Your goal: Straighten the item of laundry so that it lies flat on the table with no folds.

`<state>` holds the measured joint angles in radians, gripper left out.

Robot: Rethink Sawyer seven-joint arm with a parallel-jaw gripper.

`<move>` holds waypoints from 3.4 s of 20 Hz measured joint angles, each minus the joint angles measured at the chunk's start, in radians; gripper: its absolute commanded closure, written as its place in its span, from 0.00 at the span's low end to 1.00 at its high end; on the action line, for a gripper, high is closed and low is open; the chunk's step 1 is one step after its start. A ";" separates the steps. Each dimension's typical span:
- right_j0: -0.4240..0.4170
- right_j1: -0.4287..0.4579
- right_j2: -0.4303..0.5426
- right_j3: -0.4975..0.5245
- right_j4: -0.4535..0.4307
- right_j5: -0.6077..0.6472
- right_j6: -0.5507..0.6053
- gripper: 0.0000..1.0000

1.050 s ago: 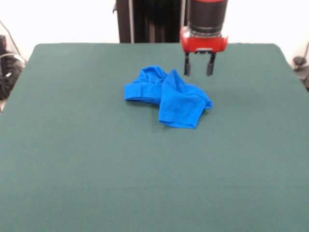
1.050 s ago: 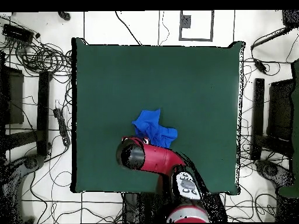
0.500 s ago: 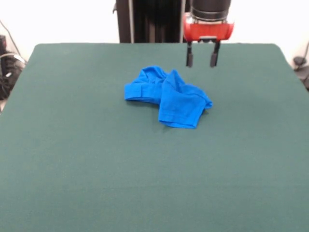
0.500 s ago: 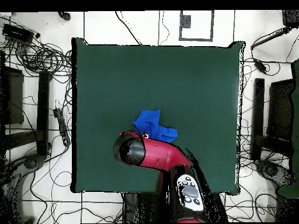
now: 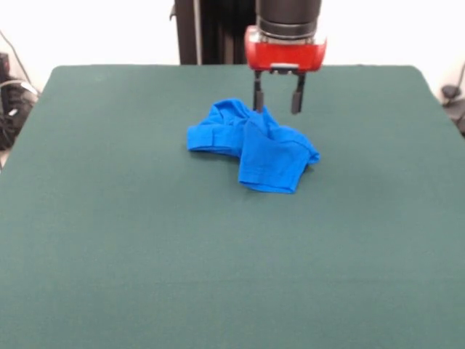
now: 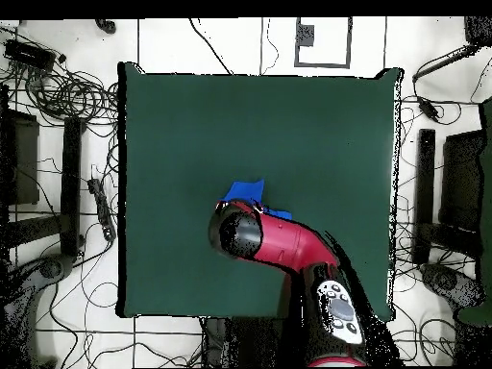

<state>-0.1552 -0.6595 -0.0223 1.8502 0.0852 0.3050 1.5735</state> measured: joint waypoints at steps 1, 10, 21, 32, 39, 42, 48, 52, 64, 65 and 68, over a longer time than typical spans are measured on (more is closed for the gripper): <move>-0.008 0.000 0.000 -0.008 0.000 0.000 0.000 0.00; -0.031 0.002 0.000 -0.056 0.000 0.000 0.000 0.00; -0.037 0.081 0.003 -0.076 -0.041 -0.009 0.000 0.00; -0.090 0.194 0.019 -0.077 -0.084 -0.103 0.000 0.00; -0.083 0.200 0.021 -0.077 -0.087 -0.133 0.000 1.00; -0.075 0.199 0.020 -0.077 -0.087 -0.136 0.000 1.00; -0.036 0.197 0.006 -0.076 -0.084 -0.147 0.000 1.00; 0.017 0.184 -0.014 -0.064 -0.062 -0.147 0.001 1.00; 0.150 0.060 -0.043 0.107 0.118 -0.147 0.093 1.00; 0.156 0.051 -0.044 0.117 0.126 -0.147 0.101 1.00; 0.189 0.009 -0.057 0.159 0.164 -0.132 0.145 1.00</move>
<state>0.0342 -0.6501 -0.0794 2.0089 0.2489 0.1728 1.7186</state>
